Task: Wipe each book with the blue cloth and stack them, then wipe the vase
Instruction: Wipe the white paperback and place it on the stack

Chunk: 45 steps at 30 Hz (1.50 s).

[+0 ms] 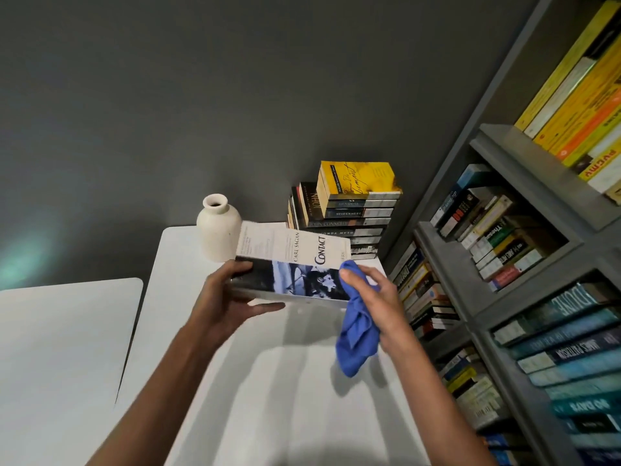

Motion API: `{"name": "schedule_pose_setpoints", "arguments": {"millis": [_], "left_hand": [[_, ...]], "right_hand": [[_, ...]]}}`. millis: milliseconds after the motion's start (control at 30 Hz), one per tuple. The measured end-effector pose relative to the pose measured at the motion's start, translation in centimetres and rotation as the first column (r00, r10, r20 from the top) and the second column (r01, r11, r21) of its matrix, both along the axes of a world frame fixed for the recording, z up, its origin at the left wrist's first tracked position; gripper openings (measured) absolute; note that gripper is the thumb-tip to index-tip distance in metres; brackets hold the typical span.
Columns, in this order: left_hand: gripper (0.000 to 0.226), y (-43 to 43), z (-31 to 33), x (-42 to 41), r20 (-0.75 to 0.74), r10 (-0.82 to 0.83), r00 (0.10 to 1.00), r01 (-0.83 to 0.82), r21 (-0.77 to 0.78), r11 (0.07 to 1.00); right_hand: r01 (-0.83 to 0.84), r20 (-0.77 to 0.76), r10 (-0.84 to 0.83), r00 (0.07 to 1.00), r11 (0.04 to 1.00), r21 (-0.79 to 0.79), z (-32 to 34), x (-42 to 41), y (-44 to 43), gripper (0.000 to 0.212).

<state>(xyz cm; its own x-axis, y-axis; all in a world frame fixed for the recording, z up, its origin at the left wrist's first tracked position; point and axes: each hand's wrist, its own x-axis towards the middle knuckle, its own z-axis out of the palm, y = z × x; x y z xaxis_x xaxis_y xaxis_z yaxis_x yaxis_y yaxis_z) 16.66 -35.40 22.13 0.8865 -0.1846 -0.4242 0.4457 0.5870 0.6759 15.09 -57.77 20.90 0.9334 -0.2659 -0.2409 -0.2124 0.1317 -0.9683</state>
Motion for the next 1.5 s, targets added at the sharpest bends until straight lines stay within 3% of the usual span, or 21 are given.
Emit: {"name": "schedule_pose_setpoints", "arguments": {"millis": [100, 200, 267, 367, 467, 533, 667, 767, 867, 1033, 1167, 1267, 1300, 1367, 1500], "left_hand": [[0.016, 0.7, 1.2, 0.7, -0.056, -0.151, 0.987, 0.159, 0.177, 0.971], [0.032, -1.3, 0.0, 0.8, 0.030, 0.000, 1.000, -0.009, 0.298, 0.954], [0.033, -2.9, -1.2, 0.0, 0.083, 0.118, 0.990, -0.137, 0.291, 0.947], [0.034, -4.7, -2.4, -1.4, 0.087, 0.210, 0.974, -0.225, 0.252, 0.941], [0.034, -6.1, -2.7, -2.2, 0.111, 0.278, 0.954, -0.294, 0.180, 0.939], [0.034, -6.6, -2.4, -2.2, 0.134, 0.340, 0.931, -0.359, 0.163, 0.919], [0.032, -6.1, -2.3, -1.3, 0.179, 0.410, 0.894, -0.441, 0.193, 0.877], [0.027, -5.5, -2.8, -1.5, 0.171, 0.394, 0.903, -0.424, 0.214, 0.880], [0.032, -5.6, -3.5, -1.9, 0.168, 0.370, 0.914, -0.402, 0.233, 0.886], [0.033, -5.0, -3.7, -2.4, 0.203, 0.275, 0.940, -0.322, 0.253, 0.912], [0.034, -3.7, -3.3, -1.8, 0.236, 0.186, 0.954, -0.252, 0.291, 0.923], [0.033, -3.3, -2.6, -0.6, 0.254, 0.132, 0.958, -0.206, 0.291, 0.934], [0.032, -3.3, -2.2, -0.1, 0.254, 0.111, 0.961, -0.186, 0.293, 0.938], [0.032, -3.6, -1.4, 1.0, 0.249, 0.038, 0.968, -0.119, 0.317, 0.941], [0.041, -4.1, 0.7, 4.0, 0.106, -0.238, 0.965, 0.178, 0.400, 0.899]], "right_hand": [[-0.075, 0.187, 0.105, 0.977, 0.984, -0.161, 1.2, 0.8, -1.4, 0.021], [0.329, 0.459, -0.091, 0.884, 0.819, -0.470, 0.1, 0.7, -0.1, 0.020], [0.554, 0.598, -0.226, 0.769, 0.701, -0.449, -1.1, 0.7, 1.2, 0.021], [0.657, 0.645, -0.335, 0.686, 0.666, -0.353, -2.1, 1.2, 2.4, 0.017], [0.636, 0.642, -0.342, 0.686, 0.711, -0.301, -2.0, 0.7, 4.0, 0.013], [0.573, 0.665, -0.255, 0.702, 0.756, -0.316, -2.1, -0.1, 5.7, 0.011], [0.366, 0.671, 0.037, 0.740, 0.815, -0.448, -2.6, -2.6, 8.6, 0.014], [0.245, 0.667, 0.296, 0.684, 0.768, -0.592, -3.0, -4.0, 8.7, 0.020], [0.313, 0.645, 0.335, 0.687, 0.665, -0.679, -2.8, -2.8, 6.6, 0.022], [0.416, 0.531, 0.031, 0.847, 0.584, -0.697, -1.1, 1.3, 1.0, 0.020], [0.268, 0.351, -0.051, 0.935, 0.748, -0.608, 0.1, 3.3, -2.5, 0.028], [-0.072, -0.049, 0.061, 0.997, 0.965, -0.251, 1.1, 3.5, -4.2, 0.053], [-0.178, -0.146, 0.161, 0.976, 0.977, -0.113, 1.2, 3.4, -4.6, 0.059], [-0.279, -0.187, 0.277, 0.942, 0.960, 0.018, 1.5, 3.2, -5.4, 0.053], [-0.218, -0.140, 0.222, 0.965, 0.975, 0.042, 2.6, 4.3, -7.1, 0.045]]}}
